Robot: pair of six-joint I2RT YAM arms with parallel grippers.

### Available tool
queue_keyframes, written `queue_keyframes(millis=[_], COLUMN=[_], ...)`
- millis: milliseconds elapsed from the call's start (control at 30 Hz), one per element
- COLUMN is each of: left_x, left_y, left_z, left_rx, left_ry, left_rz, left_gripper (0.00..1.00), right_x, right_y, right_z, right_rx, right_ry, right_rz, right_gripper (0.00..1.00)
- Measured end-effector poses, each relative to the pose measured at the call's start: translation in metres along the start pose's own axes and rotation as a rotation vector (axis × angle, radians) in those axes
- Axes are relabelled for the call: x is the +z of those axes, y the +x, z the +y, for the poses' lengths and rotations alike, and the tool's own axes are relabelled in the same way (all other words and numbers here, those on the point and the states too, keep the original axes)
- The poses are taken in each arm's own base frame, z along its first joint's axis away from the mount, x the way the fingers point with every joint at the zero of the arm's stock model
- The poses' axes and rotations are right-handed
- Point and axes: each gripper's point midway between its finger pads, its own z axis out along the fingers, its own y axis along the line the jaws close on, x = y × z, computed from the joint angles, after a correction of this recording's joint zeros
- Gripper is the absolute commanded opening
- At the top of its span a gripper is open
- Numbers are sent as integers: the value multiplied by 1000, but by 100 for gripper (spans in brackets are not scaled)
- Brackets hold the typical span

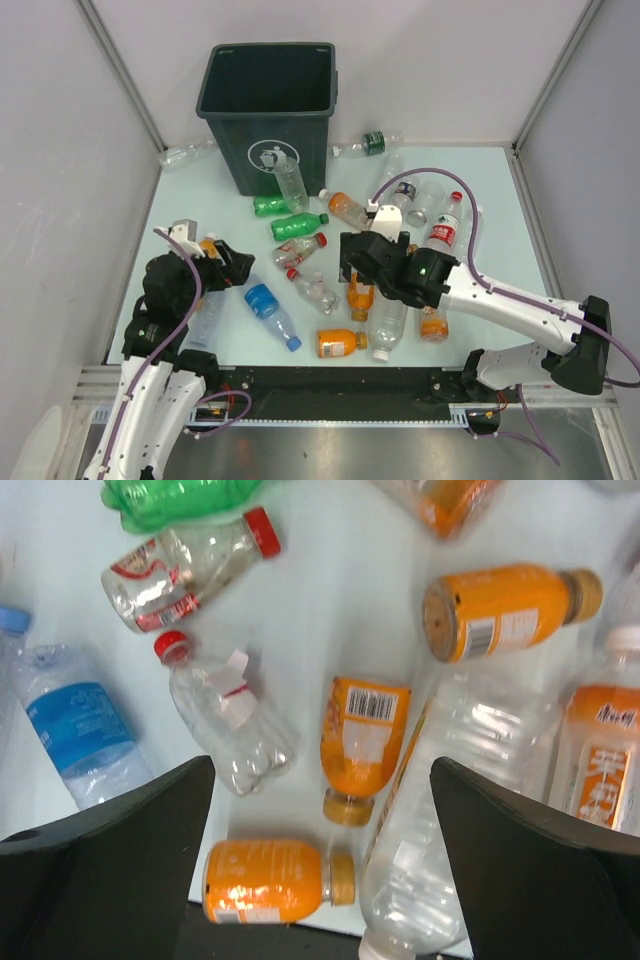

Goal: Put the plastic bottles in the bin
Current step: Pick up the plastic bottle at the center of the board.

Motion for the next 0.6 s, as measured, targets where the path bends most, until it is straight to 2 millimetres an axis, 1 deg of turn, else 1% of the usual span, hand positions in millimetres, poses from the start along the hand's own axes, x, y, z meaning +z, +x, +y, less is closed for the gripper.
queue_keyframes(millis=[133,267,467,600], left_x=[2,5,4,4], left_y=[2,6,5,4], left_z=[1,3,3,4], left_rx=[-2,-6,-6,-8], left_ry=[-4,-13,-13,-18], left_rz=[15,33,29,22], left_gripper=[100,100,100,100], right_x=[-7,-7,8,27], right_y=[17,27,42,51], right_z=[-1,-2,-4,0], right_rx=[0,-9,-37,-56], right_ry=[13,27,59,72], right_rz=[42,67,94,110], right_gripper=[95,95,94,93])
